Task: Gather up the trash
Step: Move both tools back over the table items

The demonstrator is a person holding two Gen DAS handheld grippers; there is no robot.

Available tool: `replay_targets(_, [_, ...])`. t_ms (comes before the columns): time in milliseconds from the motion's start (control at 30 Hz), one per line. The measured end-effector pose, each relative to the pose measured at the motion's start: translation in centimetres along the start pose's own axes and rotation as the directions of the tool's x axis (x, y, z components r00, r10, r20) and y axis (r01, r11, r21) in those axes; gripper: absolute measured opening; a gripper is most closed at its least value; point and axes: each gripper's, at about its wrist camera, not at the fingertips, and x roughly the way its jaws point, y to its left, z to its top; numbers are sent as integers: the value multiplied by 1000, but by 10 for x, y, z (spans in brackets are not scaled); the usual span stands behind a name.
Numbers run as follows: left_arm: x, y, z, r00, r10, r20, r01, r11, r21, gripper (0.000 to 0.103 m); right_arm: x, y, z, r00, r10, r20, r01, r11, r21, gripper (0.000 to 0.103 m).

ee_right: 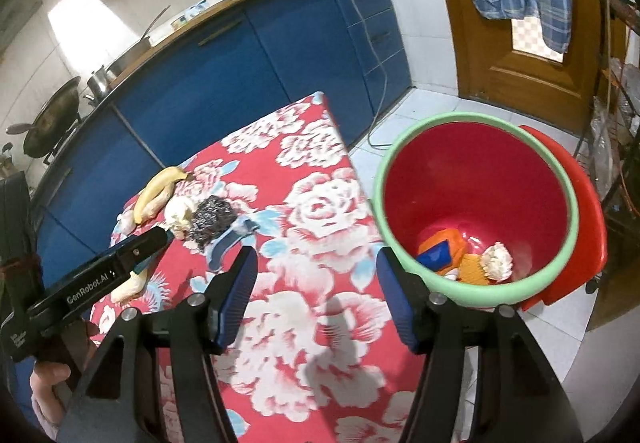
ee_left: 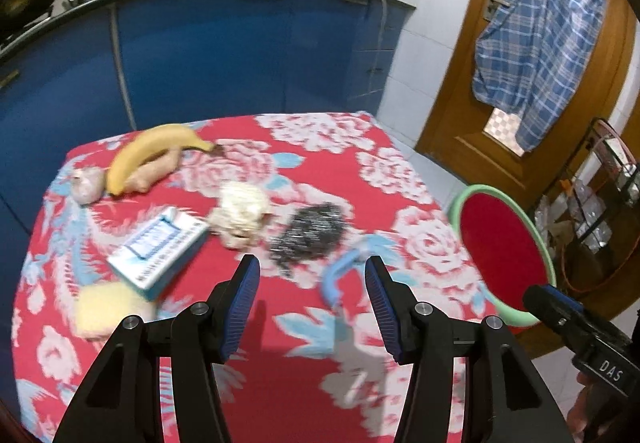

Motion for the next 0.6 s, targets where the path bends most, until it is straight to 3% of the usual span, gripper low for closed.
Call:
replay_targets(333, [5,68,7,994,109,-22,-111,992,-53,57,25,29,-4,999,10,-53,-12,999,-32,64])
replay_targets(400, [8,77,8,992,123,-30,-125,990,-66,66,30,35,-4,998,15,-61,-18,999,-45,64])
replay_targets(600, [27,98,10,989,136,-60,-140,988,-61,73,42,51,-7,996,28,-89,-35,997,-74,64])
